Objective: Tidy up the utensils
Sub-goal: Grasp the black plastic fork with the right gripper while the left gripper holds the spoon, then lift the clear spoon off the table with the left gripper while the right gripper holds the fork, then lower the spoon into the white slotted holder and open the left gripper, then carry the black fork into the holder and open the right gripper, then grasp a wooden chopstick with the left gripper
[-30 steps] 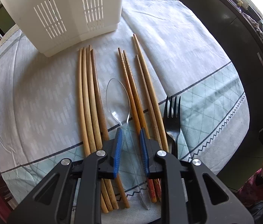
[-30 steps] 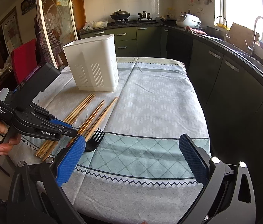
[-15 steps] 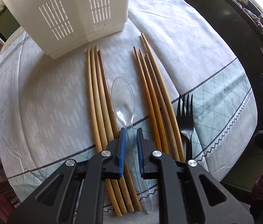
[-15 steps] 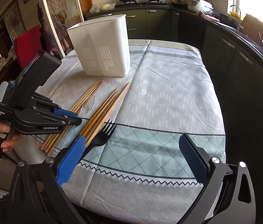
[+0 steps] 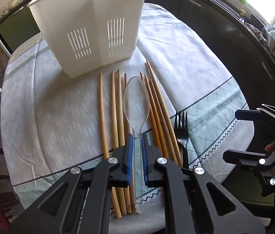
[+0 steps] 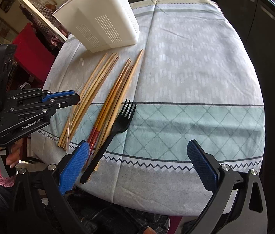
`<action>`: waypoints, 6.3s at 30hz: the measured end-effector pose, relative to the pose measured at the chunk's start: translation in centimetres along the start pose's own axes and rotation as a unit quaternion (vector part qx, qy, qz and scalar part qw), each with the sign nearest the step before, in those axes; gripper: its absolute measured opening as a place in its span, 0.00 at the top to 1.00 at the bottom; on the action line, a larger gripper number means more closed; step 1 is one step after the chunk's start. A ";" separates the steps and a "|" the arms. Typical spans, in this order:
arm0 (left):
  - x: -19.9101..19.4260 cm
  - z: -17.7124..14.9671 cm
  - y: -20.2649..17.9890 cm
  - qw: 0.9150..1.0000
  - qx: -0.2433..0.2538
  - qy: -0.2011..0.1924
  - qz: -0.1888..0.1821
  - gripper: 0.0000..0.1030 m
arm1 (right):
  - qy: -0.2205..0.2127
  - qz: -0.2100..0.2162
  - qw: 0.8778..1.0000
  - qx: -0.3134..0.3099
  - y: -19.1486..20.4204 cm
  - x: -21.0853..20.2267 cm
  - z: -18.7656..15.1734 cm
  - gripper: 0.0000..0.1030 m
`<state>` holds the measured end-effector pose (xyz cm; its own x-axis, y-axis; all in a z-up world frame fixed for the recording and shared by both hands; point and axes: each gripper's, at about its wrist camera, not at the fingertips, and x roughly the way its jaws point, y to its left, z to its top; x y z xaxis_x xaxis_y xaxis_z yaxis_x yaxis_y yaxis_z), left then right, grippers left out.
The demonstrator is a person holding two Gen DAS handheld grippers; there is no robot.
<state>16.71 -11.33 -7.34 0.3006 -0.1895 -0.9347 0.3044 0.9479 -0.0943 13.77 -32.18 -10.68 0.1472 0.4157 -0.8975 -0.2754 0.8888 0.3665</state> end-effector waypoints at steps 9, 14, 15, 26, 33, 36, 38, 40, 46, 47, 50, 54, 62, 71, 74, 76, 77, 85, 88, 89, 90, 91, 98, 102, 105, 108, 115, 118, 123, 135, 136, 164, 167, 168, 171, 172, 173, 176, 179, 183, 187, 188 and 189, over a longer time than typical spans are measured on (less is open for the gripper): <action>-1.9 -1.7 0.0 1.000 0.014 -0.017 -0.011 0.92 | 0.067 -0.022 0.996 0.049 2.8 2.9 0.7 0.33; -1.8 -1.9 -0.1 0.999 0.016 -0.026 -0.019 0.92 | 0.085 -0.054 0.994 0.054 3.9 4.3 1.0 0.49; -1.8 -2.0 -0.1 0.999 0.015 -0.027 -0.020 0.92 | 0.089 -0.052 0.993 0.056 4.0 4.4 1.2 0.49; -2.6 -2.7 0.2 0.999 0.018 -0.036 -0.027 0.92 | 0.098 -0.066 0.991 0.060 4.6 6.8 2.4 0.73; -2.8 -2.7 0.3 0.999 0.015 -0.036 -0.026 0.91 | 0.089 -0.078 0.992 0.037 5.0 7.1 2.8 0.91; -2.9 -2.7 0.4 0.999 0.014 -0.036 -0.024 0.91 | 0.074 -0.102 0.992 0.015 4.4 6.3 2.8 0.91; -2.9 -2.7 0.5 0.999 0.011 -0.035 -0.023 0.91 | 0.076 -0.100 0.992 0.003 4.5 6.5 2.7 0.89; -2.9 -2.5 0.6 0.999 0.007 -0.035 -0.023 0.91 | 0.078 -0.099 0.992 -0.018 5.0 6.7 2.7 0.83; -3.3 -2.0 0.5 0.999 -0.001 -0.044 -0.022 0.92 | 0.056 -0.117 0.991 -0.044 6.0 7.3 2.3 0.90; -3.4 -1.9 0.4 0.999 0.000 -0.045 -0.022 0.92 | 0.051 -0.106 0.992 -0.037 5.7 7.1 2.3 0.90; -3.9 -1.8 0.3 0.998 0.000 -0.051 -0.024 0.92 | 0.023 -0.067 0.997 -0.019 4.6 6.3 2.2 0.90; -4.5 -1.6 0.2 0.998 0.000 -0.061 -0.023 0.92 | -0.031 -0.029 0.999 -0.008 3.7 4.3 1.7 0.90; 1.3 -1.1 0.4 0.998 -0.040 0.037 -0.021 0.91 | -0.047 0.006 0.999 -0.001 1.1 1.5 -0.5 0.90; 4.4 1.1 1.2 0.991 -0.121 0.047 0.029 0.89 | -0.052 0.030 0.998 -0.002 -0.8 0.9 -1.0 0.90; 5.2 1.4 1.0 0.988 -0.132 0.062 0.042 0.88 | -0.056 0.040 0.998 -0.003 -1.3 0.6 -1.0 0.90; 5.6 1.5 0.8 0.987 -0.137 0.071 0.043 0.85 | -0.059 0.044 0.997 -0.005 -1.5 0.4 -1.0 0.90; 5.7 1.6 0.7 0.987 -0.137 0.069 0.048 0.84 | -0.060 0.046 0.997 -0.006 -1.5 0.3 -1.0 0.90; 6.4 2.8 -0.1 0.987 -0.136 0.068 0.054 0.92 | -0.068 0.063 0.996 -0.010 -1.7 -0.2 -1.6 0.90; 5.2 2.7 -0.2 0.989 -0.130 0.050 0.053 0.92 | -0.071 0.065 0.995 -0.009 -1.7 -0.5 -1.9 0.90; 4.7 2.7 -0.3 0.990 -0.127 0.042 0.052 0.92 | -0.072 0.065 0.995 -0.008 -1.7 -0.6 -1.9 0.90; 4.1 2.7 -0.4 0.990 -0.125 0.035 0.049 0.92 | -0.074 0.065 0.995 -0.008 -1.7 -0.7 -1.9 0.90; 3.5 2.7 -0.3 0.991 -0.123 0.027 0.045 0.92 | -0.075 0.065 0.995 -0.007 -1.7 -0.8 -1.9 0.90; -5.9 3.4 -0.7 0.987 -0.118 -0.112 0.017 0.92 | -0.083 0.069 0.994 -0.008 -1.3 -1.3 -1.8 0.90; -12.4 6.2 0.3 0.960 -0.120 -0.250 0.029 0.92 | -0.087 0.074 0.993 -0.007 -1.1 -1.3 -1.5 0.90; -15.0 8.8 1.7 0.932 -0.130 -0.335 0.036 0.92 | -0.088 0.077 0.993 -0.005 -1.1 -1.1 -1.4 0.90; -15.6 11.3 2.6 0.905 -0.130 -0.401 0.049 0.92 | -0.091 0.082 0.992 0.000 -1.3 -1.0 -1.2 0.90; -12.1 14.2 3.9 0.871 -0.122 -0.461 0.117 0.92 | -0.112 0.083 0.990 0.004 -1.8 -2.0 -0.7 0.90; -9.8 14.0 4.1 0.880 -0.122 -0.443 0.117 0.92 | -0.128 0.080 0.989 -0.002 -1.6 -2.8 -0.3 0.90; -6.3 12.5 4.6 0.902 -0.120 -0.398 0.116 0.92 | -0.161 0.080 0.984 -0.019 -0.1 -4.8 1.3 0.90; -8.1 8.0 6.5 0.916 -0.134 -0.371 0.077 0.75 | -0.346 0.055 0.934 -0.069 7.1 -12.9 10.8 0.90; -8.7 7.2 6.7 0.915 -0.134 -0.373 0.075 0.74 | -0.372 0.041 0.925 -0.074 7.9 -13.4 11.9 0.90; -9.0 1.0 7.6 0.944 -0.128 -0.298 0.065 0.59 | -0.443 -0.062 0.888 -0.109 9.6 -1.7 16.5 0.79; -8.3 1.1 7.0 0.952 -0.119 -0.275 0.070 0.59 | -0.444 -0.051 0.889 -0.104 8.9 -2.6 14.9 0.79; -7.8 1.2 6.9 0.955 -0.116 -0.262 0.071 0.59 | -0.445 -0.047 0.889 -0.097 8.6 -3.0 14.2 0.78; -5.6 1.6 6.3 0.971 -0.102 -0.205 0.075 0.59 | -0.447 -0.028 0.892 -0.067 6.8 -4.6 11.3 0.72; -4.6 1.8 6.2 0.976 -0.098 -0.182 0.073 0.59 | -0.447 -0.024 0.893 -0.056 6.1 -5.0 10.2 0.72; -3.4 1.8 6.0 0.981 -0.092 -0.157 0.074 0.59 | -0.445 -0.016 0.894 -0.047 5.4 -5.4 9.1 0.72; 0.1 2.1 5.4 0.991 -0.071 -0.085 0.069 0.59 | -0.439 -0.018 0.898 -0.018 3.2 -6.0 5.4 0.72; 2.8 2.4 5.0 0.995 -0.057 -0.040 0.070 0.59 | -0.431 -0.013 0.902 0.011 0.9 -6.1 1.8 0.69; 4.7 3.0 4.3 0.995 -0.036 -0.022 0.086 0.65 | -0.420 -0.009 0.906 0.050 -1.8 -5.7 -1.8 0.68; 5.6 3.4 3.8 0.996 -0.025 -0.011 0.090 0.73 | -0.408 0.002 0.909 0.084 -4.2 -5.4 -4.2 0.68; 5.6 3.5 3.6 0.995 -0.022 -0.011 0.097 0.73 | -0.406 0.003 0.909 0.090 -4.6 -5.4 -4.5 0.68; 5.6 3.6 3.5 0.995 -0.020 -0.011 0.097 0.73 | -0.405 0.003 0.909 0.093 -5.0 -5.5 -4.8 0.68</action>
<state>22.76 -9.99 -11.69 0.3694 -0.0063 -0.9292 0.2026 0.9765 0.0739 9.75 -39.85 -8.79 0.8189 0.3599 -0.4470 -0.1238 0.8714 0.4748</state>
